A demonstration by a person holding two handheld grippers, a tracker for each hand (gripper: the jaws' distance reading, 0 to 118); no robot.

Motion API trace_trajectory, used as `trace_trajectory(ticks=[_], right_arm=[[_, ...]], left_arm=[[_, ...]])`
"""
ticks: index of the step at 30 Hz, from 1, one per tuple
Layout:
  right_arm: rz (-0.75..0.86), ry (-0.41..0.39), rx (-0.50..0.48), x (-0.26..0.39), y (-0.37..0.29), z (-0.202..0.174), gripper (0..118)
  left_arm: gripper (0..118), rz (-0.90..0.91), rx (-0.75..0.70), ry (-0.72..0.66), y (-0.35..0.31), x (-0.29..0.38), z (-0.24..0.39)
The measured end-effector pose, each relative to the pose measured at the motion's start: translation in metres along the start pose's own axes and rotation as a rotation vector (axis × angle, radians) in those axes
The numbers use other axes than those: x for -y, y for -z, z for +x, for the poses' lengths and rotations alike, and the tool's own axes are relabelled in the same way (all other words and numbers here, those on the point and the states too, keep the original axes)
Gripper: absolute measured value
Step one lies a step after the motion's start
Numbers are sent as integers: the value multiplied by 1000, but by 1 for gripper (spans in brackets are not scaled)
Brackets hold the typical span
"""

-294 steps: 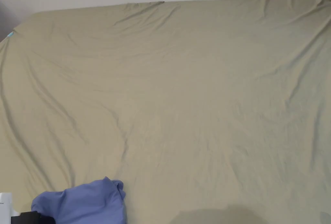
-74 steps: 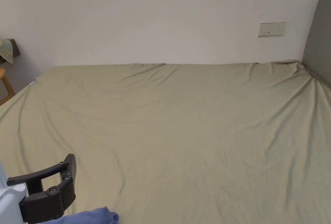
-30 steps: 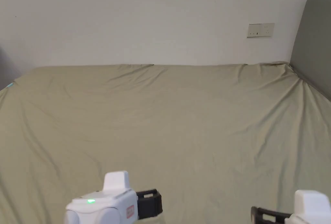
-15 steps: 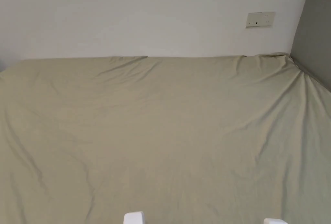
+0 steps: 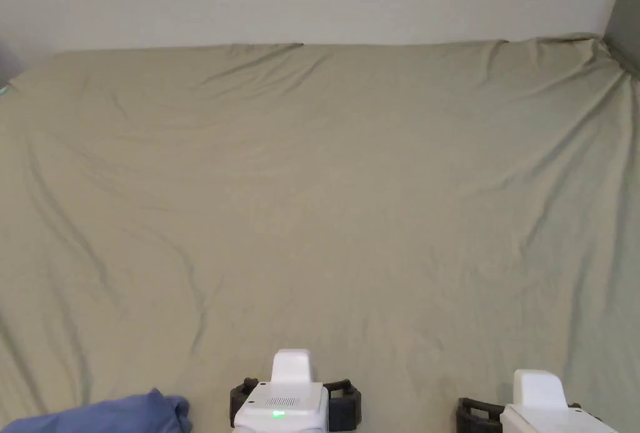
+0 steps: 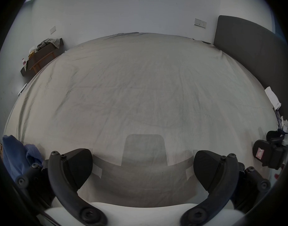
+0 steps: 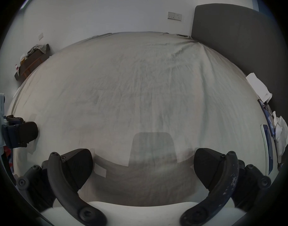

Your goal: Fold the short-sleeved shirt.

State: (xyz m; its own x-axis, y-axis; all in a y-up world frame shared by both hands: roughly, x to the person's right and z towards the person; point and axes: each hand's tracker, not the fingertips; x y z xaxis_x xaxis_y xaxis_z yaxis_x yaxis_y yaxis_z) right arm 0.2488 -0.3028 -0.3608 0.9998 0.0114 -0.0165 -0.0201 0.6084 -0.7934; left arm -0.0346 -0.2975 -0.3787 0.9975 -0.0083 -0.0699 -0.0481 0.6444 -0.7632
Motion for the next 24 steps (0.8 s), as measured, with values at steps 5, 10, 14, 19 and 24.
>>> trace_trajectory(ticks=[5,10,14,19,24], right_arm=[[-3,-7,12,0,-1,-4,118],[7,-5,8,1,-2,-4,118],[7,-2,3,1,-1,-2,118],[6,-2,4,0,-1,-1,118],[6,-3,4,0,0,-1,118]], left_arm=[[118,-10,-5,3,2,-2,1],[118,-5,-3,2,2,-2,2],[118,-5,-4,2,2,-2,2],[118,-6,-3,2,2,-2,2],[118,-13,-7,5,3,-3,3]])
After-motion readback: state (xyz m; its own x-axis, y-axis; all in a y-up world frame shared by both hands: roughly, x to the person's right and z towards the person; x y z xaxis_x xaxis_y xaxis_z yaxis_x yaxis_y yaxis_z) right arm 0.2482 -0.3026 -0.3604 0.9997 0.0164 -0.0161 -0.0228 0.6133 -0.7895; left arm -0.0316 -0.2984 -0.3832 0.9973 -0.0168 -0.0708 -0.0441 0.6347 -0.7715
